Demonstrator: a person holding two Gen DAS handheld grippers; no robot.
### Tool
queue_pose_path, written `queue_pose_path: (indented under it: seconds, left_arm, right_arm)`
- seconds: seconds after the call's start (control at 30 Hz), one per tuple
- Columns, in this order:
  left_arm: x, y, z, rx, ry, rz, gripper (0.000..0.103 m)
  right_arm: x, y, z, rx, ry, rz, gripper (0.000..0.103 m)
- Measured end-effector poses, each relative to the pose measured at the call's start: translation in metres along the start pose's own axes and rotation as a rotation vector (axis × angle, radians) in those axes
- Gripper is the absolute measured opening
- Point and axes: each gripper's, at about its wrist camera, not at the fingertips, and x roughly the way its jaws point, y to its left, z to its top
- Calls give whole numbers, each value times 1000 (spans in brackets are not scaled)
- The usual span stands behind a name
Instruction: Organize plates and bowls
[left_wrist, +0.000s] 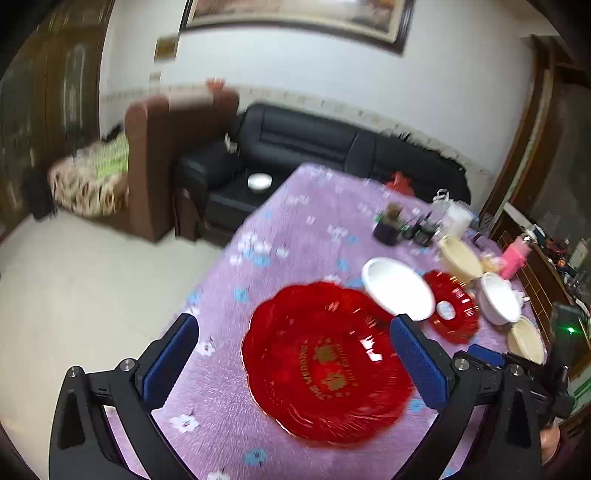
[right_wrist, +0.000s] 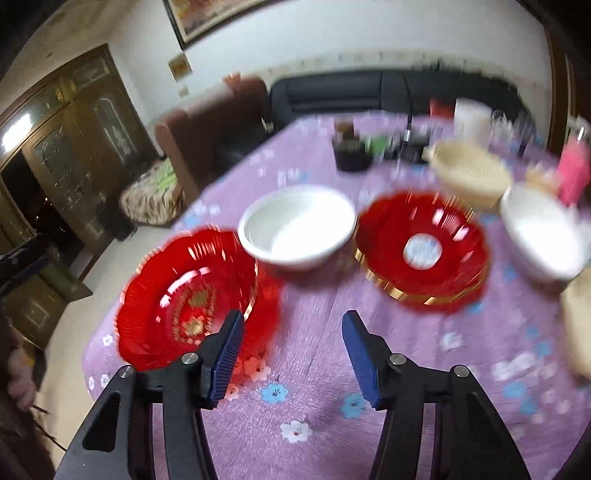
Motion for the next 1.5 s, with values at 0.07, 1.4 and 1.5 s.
queue_pose_path:
  seconds: [0.07,1.4,1.5]
  left_arm:
    - [19,8,-3,-26,35,-3,103]
    - [109,6,-25,19,281,88,41]
    - [96,15,-22,-18,273,31,56]
  right_arm:
    - [16,-2,-1,17,21,36,60]
    - [89,38,-4,-27,137,94,20]
    - [73,28,-4,5,126,162,34]
